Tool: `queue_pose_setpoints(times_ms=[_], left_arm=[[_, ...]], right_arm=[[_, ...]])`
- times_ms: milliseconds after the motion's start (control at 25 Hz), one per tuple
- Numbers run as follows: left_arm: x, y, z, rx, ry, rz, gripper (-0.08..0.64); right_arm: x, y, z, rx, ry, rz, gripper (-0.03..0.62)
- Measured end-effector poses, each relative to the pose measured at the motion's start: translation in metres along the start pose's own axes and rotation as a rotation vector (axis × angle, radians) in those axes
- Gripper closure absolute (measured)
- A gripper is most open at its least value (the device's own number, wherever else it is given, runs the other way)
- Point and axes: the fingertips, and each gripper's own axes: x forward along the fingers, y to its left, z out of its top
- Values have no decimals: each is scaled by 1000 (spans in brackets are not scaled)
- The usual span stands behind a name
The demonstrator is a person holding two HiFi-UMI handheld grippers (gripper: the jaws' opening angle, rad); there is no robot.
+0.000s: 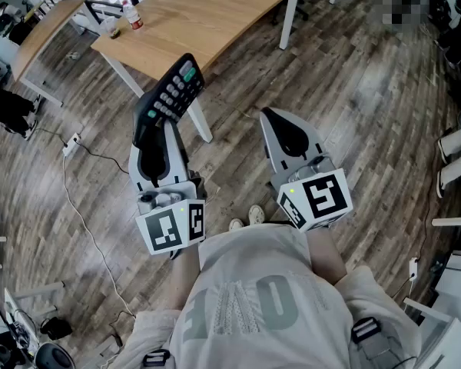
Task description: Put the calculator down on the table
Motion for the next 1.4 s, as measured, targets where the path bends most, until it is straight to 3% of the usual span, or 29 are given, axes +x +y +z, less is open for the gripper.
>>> queue_pose_setpoints(times_ms=[680, 840, 1120, 1400], left_arm=[[25, -18, -8, -5, 1, -11, 439], [34, -16, -11, -6, 3, 1, 439], [40, -8, -5, 4, -37, 54, 440], [58, -10, -20, -8, -16, 71, 440]], right_arm=[[1, -28, 2, -32, -31, 2, 574], [6, -33, 1, -55, -37, 21, 574], [3, -62, -15, -13, -43, 22, 574], [12, -93, -24, -1, -22, 10, 572]])
